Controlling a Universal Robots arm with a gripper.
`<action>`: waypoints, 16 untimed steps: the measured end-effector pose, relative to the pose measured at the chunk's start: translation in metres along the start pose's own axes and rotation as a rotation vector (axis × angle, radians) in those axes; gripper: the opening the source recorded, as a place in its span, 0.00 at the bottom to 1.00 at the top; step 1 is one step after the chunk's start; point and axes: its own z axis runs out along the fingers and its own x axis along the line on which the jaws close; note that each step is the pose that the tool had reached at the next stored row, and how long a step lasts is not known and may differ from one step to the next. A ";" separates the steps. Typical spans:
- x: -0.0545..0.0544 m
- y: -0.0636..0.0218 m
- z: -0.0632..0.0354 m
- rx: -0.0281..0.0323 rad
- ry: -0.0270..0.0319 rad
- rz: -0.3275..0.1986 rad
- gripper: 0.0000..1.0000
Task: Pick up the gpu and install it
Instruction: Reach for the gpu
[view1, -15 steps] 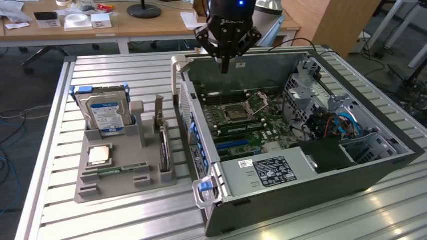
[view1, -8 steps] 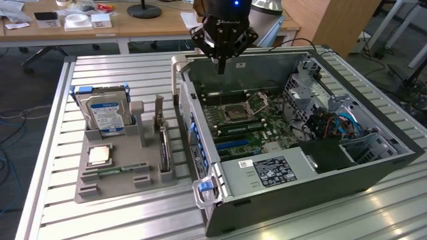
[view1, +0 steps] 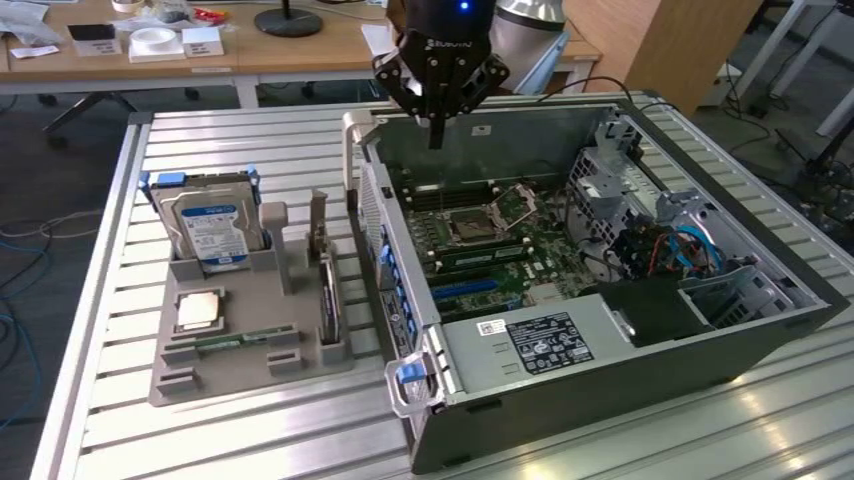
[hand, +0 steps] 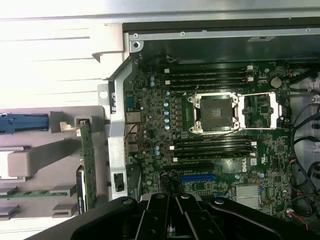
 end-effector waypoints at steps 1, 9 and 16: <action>0.001 -0.0001 0.0000 0.0000 0.0001 0.000 0.14; 0.011 -0.0004 -0.0001 0.0000 0.0000 0.000 0.14; 0.020 -0.0006 -0.0002 -0.0001 0.0000 0.000 0.14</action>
